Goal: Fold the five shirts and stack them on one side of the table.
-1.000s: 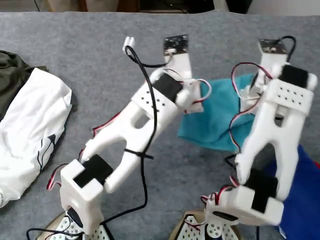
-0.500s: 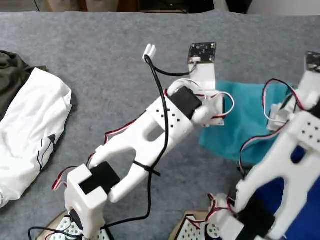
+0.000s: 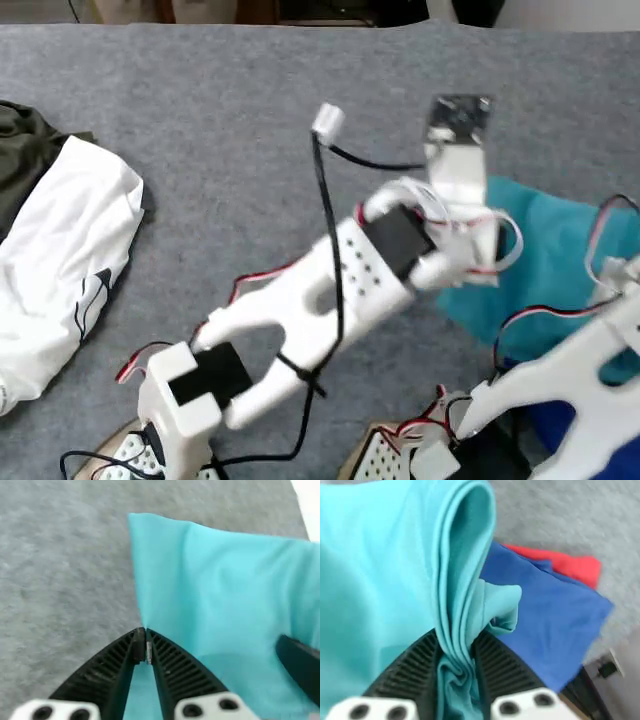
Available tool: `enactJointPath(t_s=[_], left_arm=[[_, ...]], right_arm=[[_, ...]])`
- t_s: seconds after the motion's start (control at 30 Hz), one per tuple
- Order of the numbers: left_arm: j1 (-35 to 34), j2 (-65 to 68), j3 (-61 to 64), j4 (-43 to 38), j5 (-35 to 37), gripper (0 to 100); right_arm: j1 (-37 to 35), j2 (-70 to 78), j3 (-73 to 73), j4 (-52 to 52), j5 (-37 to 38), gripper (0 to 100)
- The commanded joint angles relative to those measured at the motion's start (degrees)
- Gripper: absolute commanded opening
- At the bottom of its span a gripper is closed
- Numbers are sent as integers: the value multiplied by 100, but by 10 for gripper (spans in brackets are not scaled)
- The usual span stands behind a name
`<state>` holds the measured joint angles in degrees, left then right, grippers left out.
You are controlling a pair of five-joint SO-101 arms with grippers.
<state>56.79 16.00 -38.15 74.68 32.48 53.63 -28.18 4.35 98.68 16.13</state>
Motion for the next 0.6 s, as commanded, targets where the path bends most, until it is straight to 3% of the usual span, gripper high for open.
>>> enactJointPath(t_s=[0.0, 0.2, 0.57], left_arm=[[281, 84, -360, -211, 9, 19], [686, 752, -993, -237, 18, 19], [1064, 1982, -2497, -193, 18, 19]], right_arm=[[532, -145, 13, -26, 246, 5], [980, -145, 40, -70, 527, 5], [2141, -145, 910, -1160, 1116, 5]])
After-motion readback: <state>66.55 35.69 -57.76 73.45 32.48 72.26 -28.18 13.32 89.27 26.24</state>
